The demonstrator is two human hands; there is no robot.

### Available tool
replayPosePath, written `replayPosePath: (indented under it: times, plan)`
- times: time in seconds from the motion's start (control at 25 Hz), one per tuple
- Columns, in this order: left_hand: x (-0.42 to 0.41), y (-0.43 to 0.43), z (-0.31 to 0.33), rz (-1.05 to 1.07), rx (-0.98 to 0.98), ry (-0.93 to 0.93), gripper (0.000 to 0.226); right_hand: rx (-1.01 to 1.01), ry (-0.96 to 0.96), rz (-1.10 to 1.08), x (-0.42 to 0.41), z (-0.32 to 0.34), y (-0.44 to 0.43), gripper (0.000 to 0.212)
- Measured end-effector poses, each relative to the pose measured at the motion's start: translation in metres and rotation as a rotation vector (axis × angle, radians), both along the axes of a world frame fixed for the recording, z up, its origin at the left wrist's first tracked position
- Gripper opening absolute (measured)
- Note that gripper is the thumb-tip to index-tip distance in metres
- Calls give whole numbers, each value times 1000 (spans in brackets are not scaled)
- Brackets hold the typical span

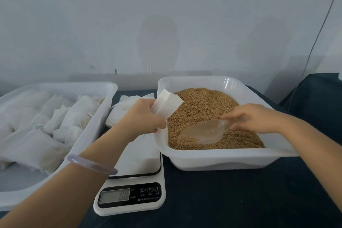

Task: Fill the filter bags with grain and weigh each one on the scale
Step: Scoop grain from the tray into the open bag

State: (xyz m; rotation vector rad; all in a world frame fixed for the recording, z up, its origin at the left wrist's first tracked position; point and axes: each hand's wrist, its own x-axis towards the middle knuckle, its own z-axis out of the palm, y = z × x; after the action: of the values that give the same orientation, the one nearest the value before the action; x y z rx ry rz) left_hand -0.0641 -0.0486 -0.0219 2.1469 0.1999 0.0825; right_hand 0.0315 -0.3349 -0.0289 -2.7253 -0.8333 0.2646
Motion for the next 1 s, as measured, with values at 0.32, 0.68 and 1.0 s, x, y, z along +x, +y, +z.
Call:
replayPosePath:
  times: [0.32,0.68,1.0]
  plan:
    - [9,-5,5,-3,292,-87,23,262,-76,-64,-16,37,-30,36]
    - [10,-20,-2,-31,296,-278,38,247,-223,-73,-20,86,-20,34]
    - [15,-23,-9,10,223,-324,31,58,-426,-74,-21,105,-1,31]
